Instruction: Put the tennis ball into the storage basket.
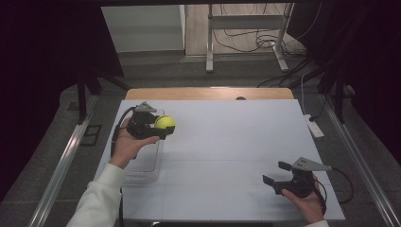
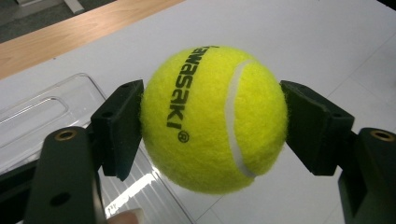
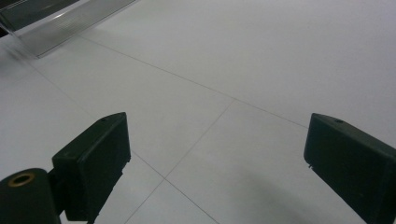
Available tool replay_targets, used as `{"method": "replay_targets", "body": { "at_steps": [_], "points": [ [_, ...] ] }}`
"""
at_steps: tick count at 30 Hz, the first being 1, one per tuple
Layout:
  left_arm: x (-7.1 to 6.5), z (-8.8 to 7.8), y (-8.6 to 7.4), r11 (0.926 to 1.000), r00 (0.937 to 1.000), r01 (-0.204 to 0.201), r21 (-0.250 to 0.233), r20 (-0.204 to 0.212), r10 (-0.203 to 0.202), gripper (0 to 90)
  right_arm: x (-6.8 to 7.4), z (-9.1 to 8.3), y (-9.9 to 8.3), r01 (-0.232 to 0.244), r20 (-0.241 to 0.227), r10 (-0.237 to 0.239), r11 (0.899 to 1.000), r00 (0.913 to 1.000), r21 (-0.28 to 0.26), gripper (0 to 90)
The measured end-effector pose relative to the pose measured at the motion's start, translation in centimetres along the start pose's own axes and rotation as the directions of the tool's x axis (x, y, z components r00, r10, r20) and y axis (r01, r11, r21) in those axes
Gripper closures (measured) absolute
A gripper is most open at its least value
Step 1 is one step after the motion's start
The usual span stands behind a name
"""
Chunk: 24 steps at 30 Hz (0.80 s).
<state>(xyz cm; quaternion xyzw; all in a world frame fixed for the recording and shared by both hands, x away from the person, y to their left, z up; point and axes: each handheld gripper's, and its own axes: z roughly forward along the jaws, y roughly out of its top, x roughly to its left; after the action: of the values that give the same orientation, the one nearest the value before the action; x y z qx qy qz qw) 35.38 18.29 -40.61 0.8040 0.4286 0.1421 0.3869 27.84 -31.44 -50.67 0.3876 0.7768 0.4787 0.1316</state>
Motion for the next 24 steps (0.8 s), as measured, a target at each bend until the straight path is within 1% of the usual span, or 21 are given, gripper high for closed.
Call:
{"method": "replay_targets", "body": {
  "at_steps": [6,9,12,14,24],
  "points": [
    [0.6,-0.2,-0.1,1.0,0.9999,0.009,0.0,-0.014,-0.009,26.9,0.0,0.0,0.0,-0.002,0.0,0.002,1.0,1.0,0.0,7.1],
    [1.0,-0.2,-0.2,0.9997,0.9995,0.025,-0.001,-0.021,-0.025,26.9,0.0,0.0,0.0,-0.004,0.0,0.004,1.0,1.0,0.0,7.1],
    [1.3,-0.2,-0.2,0.9997,0.9994,0.026,0.0,-0.025,-0.026,26.9,-0.1,0.0,0.0,-0.004,0.001,0.004,1.0,1.0,0.0,7.1],
    [1.5,-0.3,-0.2,0.9992,0.9988,0.039,-0.003,-0.03,-0.039,26.9,0.0,0.0,0.0,-0.003,0.001,0.003,1.0,1.0,0.0,7.1],
    [2.3,-0.5,-0.3,0.9984,0.9973,0.056,-0.008,-0.048,-0.056,26.9,0.0,0.0,0.0,-0.005,0.001,0.005,1.0,1.0,0.002,7.1]
  ]
}}
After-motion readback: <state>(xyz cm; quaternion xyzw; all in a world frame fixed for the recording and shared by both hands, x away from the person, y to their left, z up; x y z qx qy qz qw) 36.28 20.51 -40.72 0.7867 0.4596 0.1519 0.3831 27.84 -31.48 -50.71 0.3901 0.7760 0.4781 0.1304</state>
